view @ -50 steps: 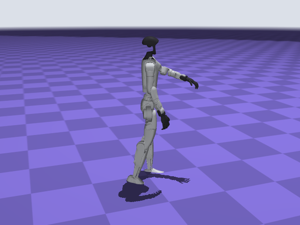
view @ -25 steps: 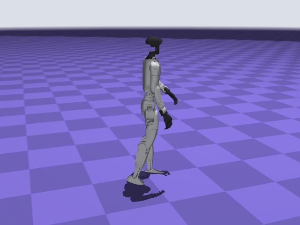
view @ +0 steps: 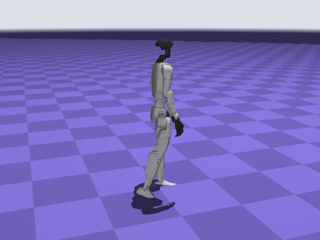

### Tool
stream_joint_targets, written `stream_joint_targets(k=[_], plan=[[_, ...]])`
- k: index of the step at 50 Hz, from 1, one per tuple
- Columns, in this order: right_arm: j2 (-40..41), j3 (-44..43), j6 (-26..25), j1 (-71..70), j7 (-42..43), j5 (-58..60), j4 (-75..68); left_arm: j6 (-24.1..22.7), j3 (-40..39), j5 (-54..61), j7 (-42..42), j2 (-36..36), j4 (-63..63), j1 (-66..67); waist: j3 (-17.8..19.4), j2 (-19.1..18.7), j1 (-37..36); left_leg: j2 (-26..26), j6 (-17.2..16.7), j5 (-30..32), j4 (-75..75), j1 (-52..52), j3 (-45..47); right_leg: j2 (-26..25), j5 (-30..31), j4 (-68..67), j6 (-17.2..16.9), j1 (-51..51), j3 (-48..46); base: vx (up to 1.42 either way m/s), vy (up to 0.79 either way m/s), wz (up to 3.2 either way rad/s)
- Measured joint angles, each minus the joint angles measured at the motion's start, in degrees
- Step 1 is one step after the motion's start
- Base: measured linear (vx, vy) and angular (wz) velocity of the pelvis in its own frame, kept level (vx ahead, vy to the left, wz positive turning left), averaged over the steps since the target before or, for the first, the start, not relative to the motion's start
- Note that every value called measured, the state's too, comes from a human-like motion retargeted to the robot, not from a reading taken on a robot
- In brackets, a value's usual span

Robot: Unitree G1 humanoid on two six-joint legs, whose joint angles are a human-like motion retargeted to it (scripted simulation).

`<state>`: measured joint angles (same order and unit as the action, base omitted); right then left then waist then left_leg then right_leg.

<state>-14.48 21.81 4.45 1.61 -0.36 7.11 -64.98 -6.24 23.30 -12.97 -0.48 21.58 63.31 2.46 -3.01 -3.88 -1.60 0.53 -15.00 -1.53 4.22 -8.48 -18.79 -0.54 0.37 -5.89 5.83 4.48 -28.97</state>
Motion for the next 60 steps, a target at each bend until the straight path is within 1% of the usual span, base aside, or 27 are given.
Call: stream_joint_targets(k=[13,46,55,60], plan=[[0.4,-0.6,-0.5,-0.5,-2.7,-0.2,-0.6,-0.1,-2.7,3.4,0.0,-0.1,-1.2,-1.0,0.5,0.1,-0.8,-0.2,0.0,0.6,0.0,-0.9,-0.3,-0.4,0.8,0.7,0.6,-0.3,-0.2,0.00,0.00,0.00],[-0.1,-1.7,-2.0,-2.2,-7.4,-0.7,-2.3,0.0,-3.9,8.2,-2.5,-1.0,-3.9,-2.8,1.7,-1.4,-1.8,-0.3,0.0,1.5,0.0,-3.0,-0.8,-0.5,0.9,-0.6,1.8,-2.3,-0.7,0.00,0.00,0.00],[-1.5,-1.7,-2.4,-4.7,-7.6,0.0,-3.6,0.2,-5.0,9.1,-2.5,-1.8,-3.6,-2.8,2.2,-0.9,-2.1,-0.6,0.0,0.9,0.0,-2.1,-1.3,0.8,-0.4,-3.9,1.3,-2.5,-0.8,0.01,0.01,0.02],[-3.0,-2.4,-2.5,-7.9,-7.2,-0.2,-3.4,0.5,-6.1,9.8,-1.7,-0.9,-2.7,-2.7,2.6,-0.3,-2.2,-1.0,0.0,0.5,0.0,-1.0,-2.0,2.9,-1.7,-9.8,1.0,-3.7,-0.7,0.03,0.09,0.13]])
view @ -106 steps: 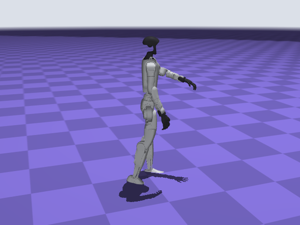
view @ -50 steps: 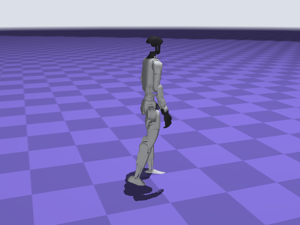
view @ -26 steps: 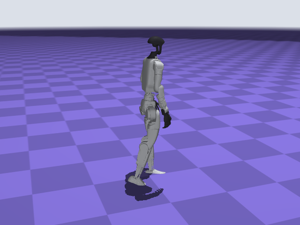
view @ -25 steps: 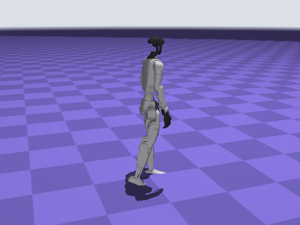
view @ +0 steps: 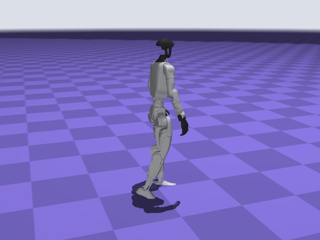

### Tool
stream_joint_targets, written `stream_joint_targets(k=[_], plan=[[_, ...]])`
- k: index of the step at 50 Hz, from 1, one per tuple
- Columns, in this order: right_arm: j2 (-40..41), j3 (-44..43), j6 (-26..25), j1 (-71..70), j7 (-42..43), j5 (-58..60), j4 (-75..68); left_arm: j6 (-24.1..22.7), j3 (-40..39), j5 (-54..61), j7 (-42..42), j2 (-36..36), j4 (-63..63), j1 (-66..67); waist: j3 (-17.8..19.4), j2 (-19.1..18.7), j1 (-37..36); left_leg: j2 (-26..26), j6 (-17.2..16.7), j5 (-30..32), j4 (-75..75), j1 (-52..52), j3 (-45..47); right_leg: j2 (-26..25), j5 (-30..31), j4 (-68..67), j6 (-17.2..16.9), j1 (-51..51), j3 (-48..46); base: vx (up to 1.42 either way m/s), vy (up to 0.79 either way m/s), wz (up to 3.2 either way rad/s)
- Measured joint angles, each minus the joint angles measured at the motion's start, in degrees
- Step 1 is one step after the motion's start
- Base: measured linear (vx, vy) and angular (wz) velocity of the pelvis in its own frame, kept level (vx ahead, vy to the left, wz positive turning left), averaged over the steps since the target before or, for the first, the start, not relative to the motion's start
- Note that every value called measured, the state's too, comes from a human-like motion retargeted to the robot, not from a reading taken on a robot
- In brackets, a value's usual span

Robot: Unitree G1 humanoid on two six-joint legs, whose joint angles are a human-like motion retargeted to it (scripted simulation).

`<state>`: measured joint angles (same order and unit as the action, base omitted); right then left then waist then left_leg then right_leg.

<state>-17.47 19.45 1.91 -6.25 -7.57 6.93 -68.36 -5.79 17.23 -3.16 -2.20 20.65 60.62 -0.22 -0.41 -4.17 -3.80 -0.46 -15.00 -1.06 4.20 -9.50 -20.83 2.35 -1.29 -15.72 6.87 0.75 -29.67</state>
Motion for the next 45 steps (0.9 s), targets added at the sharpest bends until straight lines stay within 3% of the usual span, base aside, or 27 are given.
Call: stream_joint_targets(k=[3,4,5,6,7,8,9,10,15,25,34,37,42,45], plan=[[-0.4,-0.5,0.0,-1.4,0.0,-0.4,0.1,0.2,-0.6,0.6,0.3,0.4,0.9,-0.5,0.8,0.4,0.4,-0.4,0.6,-0.6,0.0,1.3,-0.5,3.6,4.2,-8.4,-0.4,-2.8,0.6,0.06,0.21,0.21],[-0.6,-0.6,0.0,-1.8,-0.1,-0.6,0.0,0.3,-0.8,0.8,0.3,0.4,1.2,-0.7,1.6,0.8,1.1,-1.6,1.4,-0.8,0.1,2.5,-1.2,7.4,15.7,-15.3,-4.7,-5.8,3.9,0.15,0.52,0.62],[-0.8,-0.8,0.0,-2.1,-0.3,-0.8,-0.1,0.3,-0.8,1.0,0.3,0.4,1.6,-1.0,2.6,1.3,2.0,-3.2,2.5,-0.9,0.1,3.9,-2.0,12.1,31.3,-23.9,-11.1,-9.7,8.7,0.12,0.44,0.83],[-0.8,-1.0,0.0,-2.0,-0.4,-1.0,-0.1,0.4,-0.8,1.2,0.3,0.4,1.9,-1.1,2.9,2.2,2.4,-4.6,2.9,-0.8,0.2,4.3,-2.6,12.6,31.3,-26.4,-11.8,-11.8,10.6,0.04,0.19,0.95],[-0.7,-1.2,0.0,-1.9,-0.6,-1.3,-0.1,0.6,-0.8,1.3,0.3,0.3,2.2,-1.1,3.0,3.2,2.7,-5.7,2.9,-0.7,0.2,4.3,-3.6,10.8,23.4,-26.9,-12.4,-14.3,14.1,-0.06,-0.26,1.20],[-0.4,-1.3,0.0,-1.7,-0.7,-1.5,-0.2,0.7,-0.8,1.4,0.3,0.1,2.6,-1.0,2.6,4.2,3.2,-6.6,2.3,-0.5,0.2,3.6,-5.5,4.4,-0.4,-23.5,-12.6,-17.7,20.9,-0.02,-0.31,1.31],[-0.1,-1.5,0.0,-1.4,-0.8,-1.8,-0.3,0.8,-0.7,1.6,0.3,0.0,2.9,-0.9,2.5,4.9,3.7,-7.2,2.3,-0.6,0.2,3.7,-6.5,2.0,-10.0,-23.8,-12.9,-20.0,23.9,0.05,-0.22,1.17],[0.0,-1.8,0.0,-1.0,-0.8,-2.1,-0.3,0.9,-0.5,1.7,0.4,0.1,3.3,-0.8,2.5,5.3,4.3,-7.9,2.5,-0.8,0.2,4.1,-7.2,1.7,-12.5,-26.1,-13.1,-21.7,24.9,0.13,0.01,0.69],[0.5,-2.8,-0.2,-0.1,-1.6,-3.5,-0.7,1.5,-0.9,2.9,0.6,0.4,5.3,-1.1,3.0,6.2,6.4,-9.2,2.7,-2.1,0.3,5.9,-8.8,1.3,-11.8,-29.8,-13.7,-28.2,24.2,0.18,0.07,0.38],[1.7,-4.3,-1.3,1.1,-2.2,-5.8,-1.5,0.7,-0.5,5.3,-0.3,0.2,6.7,-1.2,2.6,6.5,8.2,-9.5,3.6,-5.8,0.3,10.6,-11.9,-1.1,-1.1,-6.2,-17.8,-32.4,23.9,0.22,0.02,0.30],[0.8,-5.5,-1.9,1.8,-1.7,-6.0,-2.7,0.2,1.5,5.3,-1.6,0.2,5.2,-1.0,1.5,6.1,6.9,-9.5,8.3,-12.7,0.1,16.5,-15.0,-0.8,3.4,-2.1,-17.5,-31.2,24.1,0.31,-0.05,0.19],[0.6,-5.8,-2.1,2.2,-1.1,-6.0,-3.1,0.3,2.0,5.1,-1.7,-0.4,4.7,-0.3,0.7,5.9,6.5,-9.1,12.8,-19.2,-1.3,21.8,-10.4,0.0,1.9,-4.5,-16.4,-30.4,23.8,0.39,-0.09,0.34],[0.0,-5.8,-2.0,1.7,0.0,-6.0,-3.6,0.5,2.5,5.2,-1.4,-1.0,3.9,0.1,0.4,4.3,5.7,-7.8,9.8,-20.6,-9.9,22.4,-6.2,-1.0,-2.1,-6.0,-14.1,-27.5,23.6,0.41,-0.10,0.16],[0.0,-5.3,-1.7,2.2,0.8,-6.2,-3.5,0.3,3.1,5.5,-0.9,-1.8,3.0,1.2,-0.1,3.8,5.8,-4.2,7.9,-16.6,-19.6,20.4,4.7,-0.6,-3.5,-5.7,-13.3,-25.3,23.1,0.40,-0.09,0.38]])
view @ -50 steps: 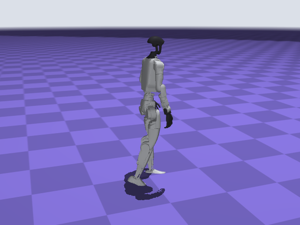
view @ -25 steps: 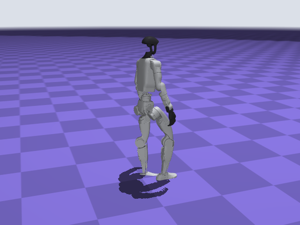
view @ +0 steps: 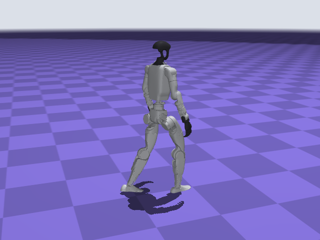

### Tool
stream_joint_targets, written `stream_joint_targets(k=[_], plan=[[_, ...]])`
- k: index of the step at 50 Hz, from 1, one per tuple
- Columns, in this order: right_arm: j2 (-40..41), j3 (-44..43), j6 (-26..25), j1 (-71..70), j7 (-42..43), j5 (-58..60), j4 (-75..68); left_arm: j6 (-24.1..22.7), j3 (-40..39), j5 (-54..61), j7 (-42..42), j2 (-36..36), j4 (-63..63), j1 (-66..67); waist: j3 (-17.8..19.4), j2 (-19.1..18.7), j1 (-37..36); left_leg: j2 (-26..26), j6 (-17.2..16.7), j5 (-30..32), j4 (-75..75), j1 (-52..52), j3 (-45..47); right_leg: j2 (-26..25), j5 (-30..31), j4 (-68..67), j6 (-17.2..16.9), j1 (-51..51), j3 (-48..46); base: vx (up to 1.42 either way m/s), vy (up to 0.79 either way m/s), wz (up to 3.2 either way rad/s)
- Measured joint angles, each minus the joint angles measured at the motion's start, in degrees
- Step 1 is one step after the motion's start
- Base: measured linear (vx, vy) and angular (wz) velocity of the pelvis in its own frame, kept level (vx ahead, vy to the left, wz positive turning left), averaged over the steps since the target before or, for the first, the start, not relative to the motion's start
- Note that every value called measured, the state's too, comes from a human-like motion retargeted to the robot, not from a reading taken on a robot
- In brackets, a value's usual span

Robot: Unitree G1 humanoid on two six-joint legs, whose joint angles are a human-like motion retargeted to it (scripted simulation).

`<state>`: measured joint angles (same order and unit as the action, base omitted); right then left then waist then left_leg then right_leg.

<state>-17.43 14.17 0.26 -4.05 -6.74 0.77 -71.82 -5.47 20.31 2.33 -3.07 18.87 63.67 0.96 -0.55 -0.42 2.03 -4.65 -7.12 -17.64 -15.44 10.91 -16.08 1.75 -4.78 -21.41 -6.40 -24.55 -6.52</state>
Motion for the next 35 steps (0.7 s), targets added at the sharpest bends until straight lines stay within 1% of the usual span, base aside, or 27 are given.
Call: stream_joint_targets(k=[2,5,8,11,15,17,20,25,28,35], plan=[[-0.2,0.3,0.3,-0.2,0.4,-0.3,0.4,-0.1,0.2,0.1,0.2,-0.1,-0.8,0.2,-0.2,0.0,0.4,4.3,1.2,5.0,-8.1,-2.8,9.9,0.6,-0.7,0.8,0.4,1.3,-0.3,0.36,-0.10,0.40],[-0.6,0.7,0.5,-1.3,0.4,-0.9,1.1,-0.2,0.4,0.0,0.2,0.4,-1.9,-0.2,-0.2,-0.3,-0.1,7.4,2.1,7.8,-17.8,-7.6,15.0,0.2,-1.0,3.1,1.0,3.1,-0.4,0.31,-0.10,0.10],[-0.8,0.9,0.8,-2.5,0.5,-1.5,1.8,-0.1,0.5,-0.7,0.3,1.0,-3.0,-0.6,0.0,-0.2,-0.9,9.3,3.4,6.6,-24.6,-12.4,18.3,0.0,-1.6,5.0,1.1,4.7,-0.5,0.26,-0.08,-0.05],[-0.9,1.1,1.0,-3.7,0.3,-2.3,2.6,-0.1,0.5,-1.7,0.5,1.7,-3.8,-1.1,0.3,0.6,-1.8,10.6,5.6,2.9,-27.0,-16.7,22.0,0.5,-2.6,6.5,0.7,6.0,-0.8,0.21,-0.06,-0.07],[-0.8,1.3,1.1,-4.9,-0.2,-3.5,3.9,-0.1,0.3,-3.1,0.7,2.3,-4.4,-1.1,0.4,2.0,-3.0,10.3,7.7,-2.2,-21.5,-21.1,25.7,1.4,-3.5,8.2,-0.5,7.1,-1.2,0.17,-0.03,-0.13],[-0.7,1.4,1.2,-5.2,-0.7,-4.0,4.6,-0.1,0.1,-3.7,0.7,2.4,-4.2,-0.7,0.3,2.6,-3.4,9.3,7.9,-2.9,-15.7,-22.5,26.6,1.7,-3.8,9.0,-1.1,7.5,-1.3,0.15,-0.02,-0.19],[-0.4,1.9,1.1,-5.4,-1.7,-4.5,5.5,0.0,-0.1,-4.6,0.5,2.3,-3.6,0.0,0.1,3.4,-3.8,7.4,7.6,-1.2,-6.3,-23.7,26.9,2.1,-4.0,9.9,-1.9,7.6,-1.1,0.15,-0.02,-0.23],[0.1,2.8,1.1,-4.8,-3.2,-3.9,6.2,0.2,0.1,-5.8,-0.3,2.0,-2.3,1.9,-0.5,3.7,-3.7,5.0,6.4,4.7,5.2,-23.8,25.3,1.7,-4.7,10.7,-2.3,7.9,-0.2,0.14,0.00,-0.25],[0.2,3.3,1.0,-4.3,-3.6,-3.0,6.0,0.3,0.4,-6.3,-0.7,1.6,-1.6,2.9,-0.7,3.6,-3.4,4.6,6.3,6.1,7.5,-23.0,24.7,1.3,-5.2,10.9,-2.3,8.3,0.5,0.13,0.01,-0.21],[0.2,4.1,0.7,-3.9,-3.6,-0.9,4.9,0.4,1.1,-7.2,-1.3,0.7,-1.0,3.8,-1.1,3.4,-2.9,4.5,7.4,5.6,8.3,-21.5,25.0,1.0,-6.0,11.6,-2.2,9.4,1.5,0.10,0.02,-0.12]])
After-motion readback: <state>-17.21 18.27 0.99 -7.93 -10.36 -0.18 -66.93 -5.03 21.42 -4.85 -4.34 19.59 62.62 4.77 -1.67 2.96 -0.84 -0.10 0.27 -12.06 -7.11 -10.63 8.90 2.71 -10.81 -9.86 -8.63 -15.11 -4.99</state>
